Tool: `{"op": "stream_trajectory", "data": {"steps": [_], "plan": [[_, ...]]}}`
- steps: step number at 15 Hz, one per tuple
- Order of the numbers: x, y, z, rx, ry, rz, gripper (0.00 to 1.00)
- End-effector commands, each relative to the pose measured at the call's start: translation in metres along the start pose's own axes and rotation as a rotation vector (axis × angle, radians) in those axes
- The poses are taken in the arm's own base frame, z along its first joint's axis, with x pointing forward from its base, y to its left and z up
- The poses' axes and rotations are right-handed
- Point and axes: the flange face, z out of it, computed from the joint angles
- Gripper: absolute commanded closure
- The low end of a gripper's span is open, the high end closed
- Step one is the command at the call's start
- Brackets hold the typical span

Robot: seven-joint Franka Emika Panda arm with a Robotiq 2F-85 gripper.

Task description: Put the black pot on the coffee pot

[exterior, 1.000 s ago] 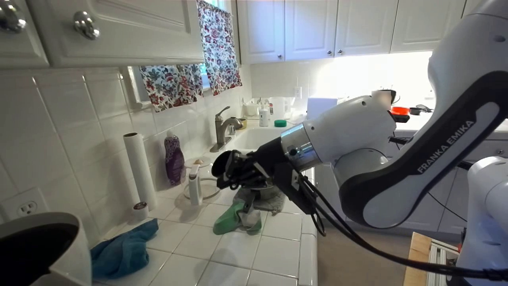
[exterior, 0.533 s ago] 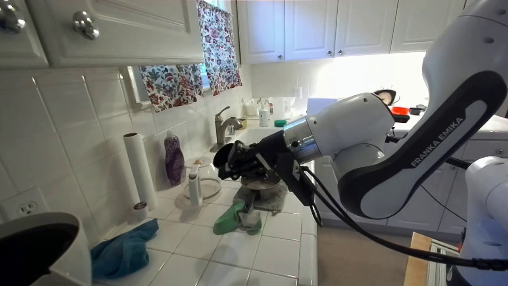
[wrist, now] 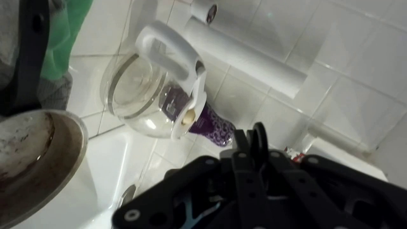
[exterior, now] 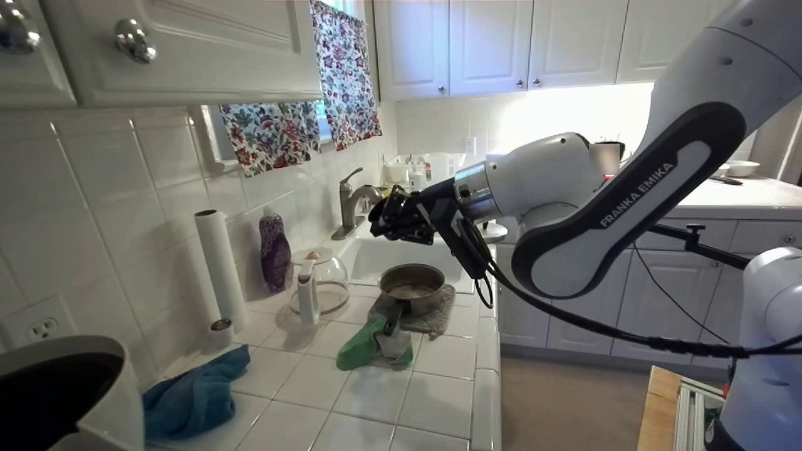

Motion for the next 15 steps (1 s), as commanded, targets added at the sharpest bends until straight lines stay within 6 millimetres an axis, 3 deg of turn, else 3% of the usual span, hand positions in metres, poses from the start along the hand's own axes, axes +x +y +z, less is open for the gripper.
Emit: {"op": "stream_trajectory", "data": {"steps": [1, 5, 6, 11, 15], "plan": [[0.044, -0.006, 0.000, 0.035, 0.097, 0.072, 0.99], [0.065, -0.023, 0.009, 0.035, 0.151, 0.081, 0.99], [0.060, -0.014, 0.000, 0.032, 0.133, 0.078, 0.96], [0.064, -0.020, 0.005, 0.037, 0.147, 0.079, 0.99], [0.084, -0.016, 0.011, 0.034, 0.187, 0.134, 0.99]]}}
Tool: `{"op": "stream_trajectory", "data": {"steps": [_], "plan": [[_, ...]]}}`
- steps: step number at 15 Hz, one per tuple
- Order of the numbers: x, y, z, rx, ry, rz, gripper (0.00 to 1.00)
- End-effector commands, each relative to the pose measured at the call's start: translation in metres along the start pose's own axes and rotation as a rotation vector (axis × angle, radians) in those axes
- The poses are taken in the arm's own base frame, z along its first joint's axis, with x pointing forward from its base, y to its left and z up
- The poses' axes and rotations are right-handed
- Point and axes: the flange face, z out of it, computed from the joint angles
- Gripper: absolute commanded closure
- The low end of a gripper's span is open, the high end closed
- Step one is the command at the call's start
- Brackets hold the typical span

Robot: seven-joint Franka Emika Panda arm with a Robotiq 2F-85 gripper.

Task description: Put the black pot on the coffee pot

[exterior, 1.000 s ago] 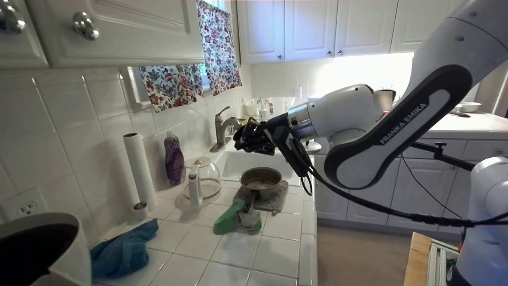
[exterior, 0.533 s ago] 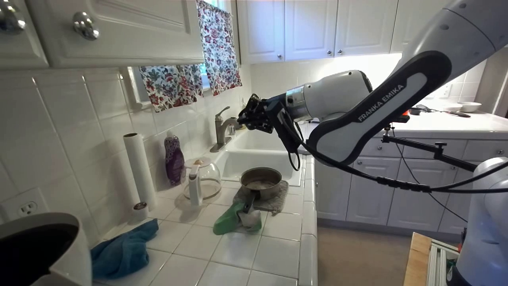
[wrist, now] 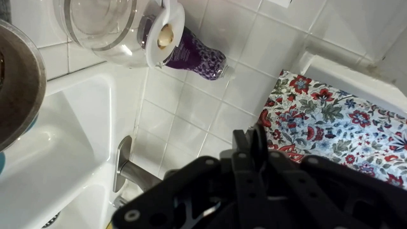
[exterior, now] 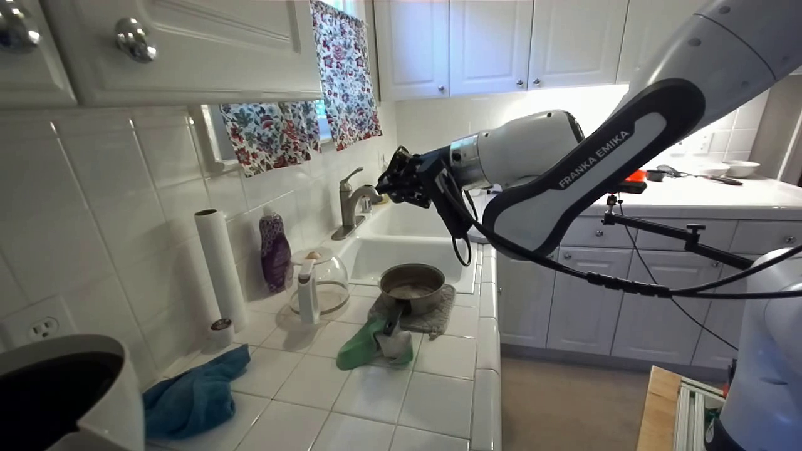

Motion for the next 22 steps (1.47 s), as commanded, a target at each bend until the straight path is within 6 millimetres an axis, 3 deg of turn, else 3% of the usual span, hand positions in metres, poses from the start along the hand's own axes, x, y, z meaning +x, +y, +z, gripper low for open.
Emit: {"op": "stream_trajectory", "data": {"steps": [1, 6, 9, 11, 12, 15, 17, 22], "plan": [[0.003, -0.005, 0.019, 0.014, -0.015, 0.049, 0.99], [-0.045, -0.015, 0.069, 0.062, -0.186, 0.138, 0.99], [-0.060, -0.006, 0.095, 0.088, -0.275, 0.198, 0.99], [-0.052, 0.002, 0.114, 0.093, -0.313, 0.235, 0.99], [-0.061, -0.002, 0.090, 0.064, -0.280, 0.197, 0.96], [-0.052, 0.008, 0.110, 0.068, -0.292, 0.223, 0.96], [-0.052, 0.008, 0.113, 0.071, -0.293, 0.224, 0.99], [-0.044, 0.006, 0.143, 0.096, -0.263, 0.230, 0.99]]}}
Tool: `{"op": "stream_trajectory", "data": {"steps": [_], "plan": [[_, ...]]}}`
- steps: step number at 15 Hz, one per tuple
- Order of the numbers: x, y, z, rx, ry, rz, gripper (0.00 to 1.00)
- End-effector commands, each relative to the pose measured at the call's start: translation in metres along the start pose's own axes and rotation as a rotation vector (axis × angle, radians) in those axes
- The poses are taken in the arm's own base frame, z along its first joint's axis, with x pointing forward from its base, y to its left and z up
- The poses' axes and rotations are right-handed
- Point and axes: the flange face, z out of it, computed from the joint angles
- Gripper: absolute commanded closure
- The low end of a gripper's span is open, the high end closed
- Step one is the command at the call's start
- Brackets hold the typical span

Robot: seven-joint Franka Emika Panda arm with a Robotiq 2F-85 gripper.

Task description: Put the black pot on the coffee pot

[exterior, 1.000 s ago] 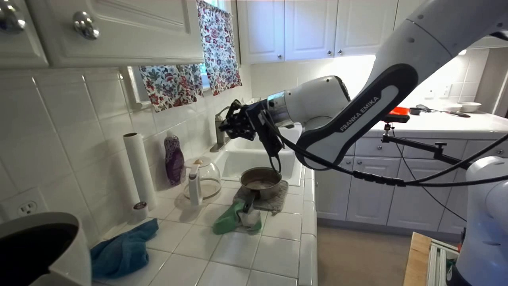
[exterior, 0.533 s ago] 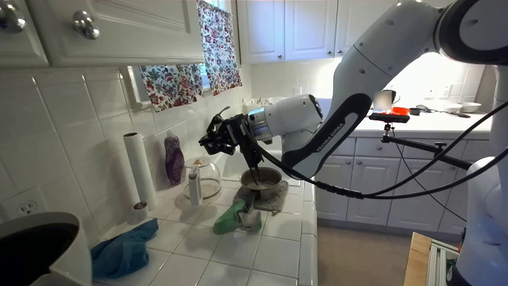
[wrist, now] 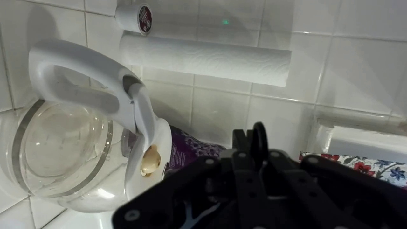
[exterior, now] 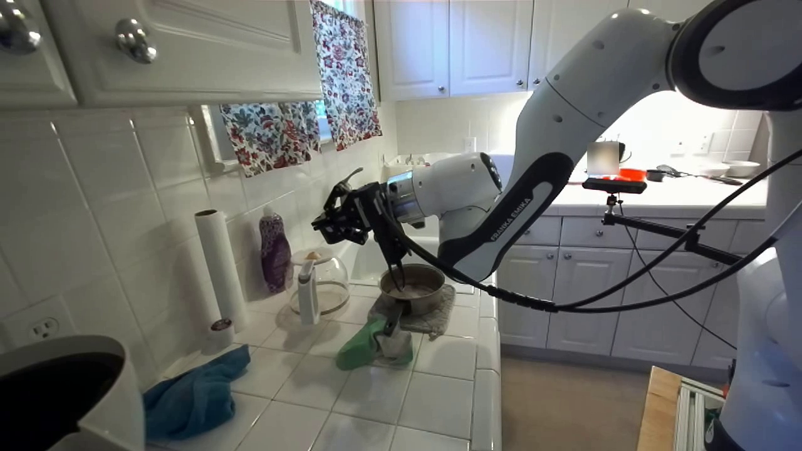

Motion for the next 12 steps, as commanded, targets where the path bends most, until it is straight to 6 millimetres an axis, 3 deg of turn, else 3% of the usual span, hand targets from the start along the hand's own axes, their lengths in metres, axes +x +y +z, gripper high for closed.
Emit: {"op": "stream_trajectory", "data": {"steps": [1, 6, 9, 12], "plan": [[0.013, -0.004, 0.033, 0.026, 0.025, -0.010, 0.99], [0.017, -0.002, 0.081, 0.002, 0.050, -0.013, 0.99], [0.010, 0.012, 0.105, -0.036, 0.037, -0.032, 0.99], [0.001, 0.016, 0.120, -0.048, 0.028, -0.058, 0.99]]}}
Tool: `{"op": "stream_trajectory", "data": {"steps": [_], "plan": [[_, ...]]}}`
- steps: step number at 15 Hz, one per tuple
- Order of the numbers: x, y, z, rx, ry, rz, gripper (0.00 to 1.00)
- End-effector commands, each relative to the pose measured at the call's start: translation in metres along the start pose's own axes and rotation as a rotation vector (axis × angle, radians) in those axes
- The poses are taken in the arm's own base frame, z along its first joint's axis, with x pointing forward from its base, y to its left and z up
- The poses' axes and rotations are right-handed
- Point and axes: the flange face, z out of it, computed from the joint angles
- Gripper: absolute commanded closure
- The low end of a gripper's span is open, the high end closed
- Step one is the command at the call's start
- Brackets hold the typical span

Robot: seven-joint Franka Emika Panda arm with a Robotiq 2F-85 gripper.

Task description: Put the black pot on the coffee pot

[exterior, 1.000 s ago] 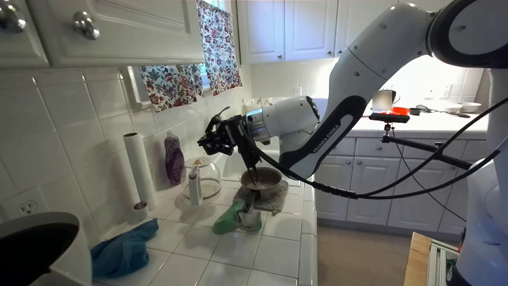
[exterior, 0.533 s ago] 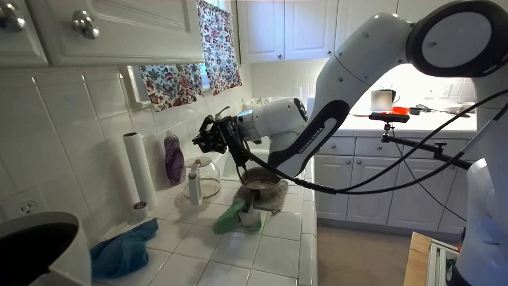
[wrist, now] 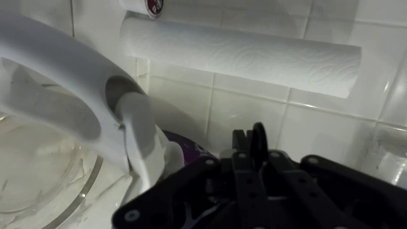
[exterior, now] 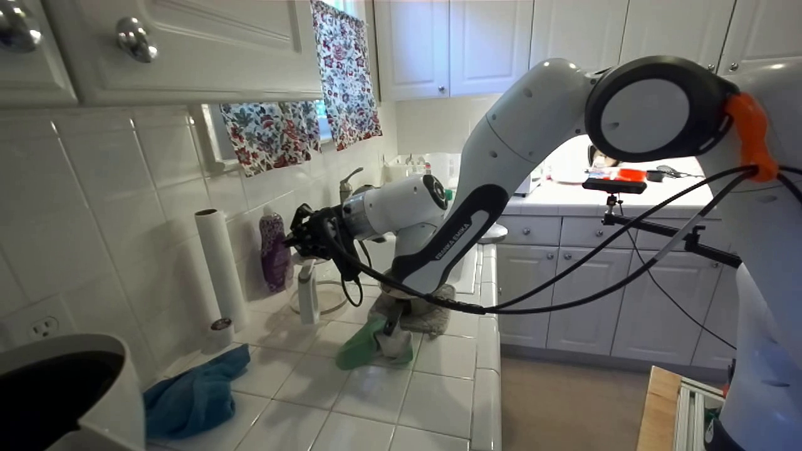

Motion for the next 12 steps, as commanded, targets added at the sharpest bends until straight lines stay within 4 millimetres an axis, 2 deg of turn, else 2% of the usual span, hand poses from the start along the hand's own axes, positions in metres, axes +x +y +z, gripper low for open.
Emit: {"op": "stream_trajectory", "data": {"steps": [1, 3, 8, 12], "plan": [[-0.008, -0.003, 0.022, 0.008, -0.005, -0.027, 0.99], [-0.008, -0.006, 0.023, 0.019, -0.002, -0.037, 0.99], [-0.005, -0.022, 0.010, 0.066, 0.048, -0.091, 0.99], [0.007, -0.029, -0.023, 0.005, 0.119, -0.190, 0.99]]}}
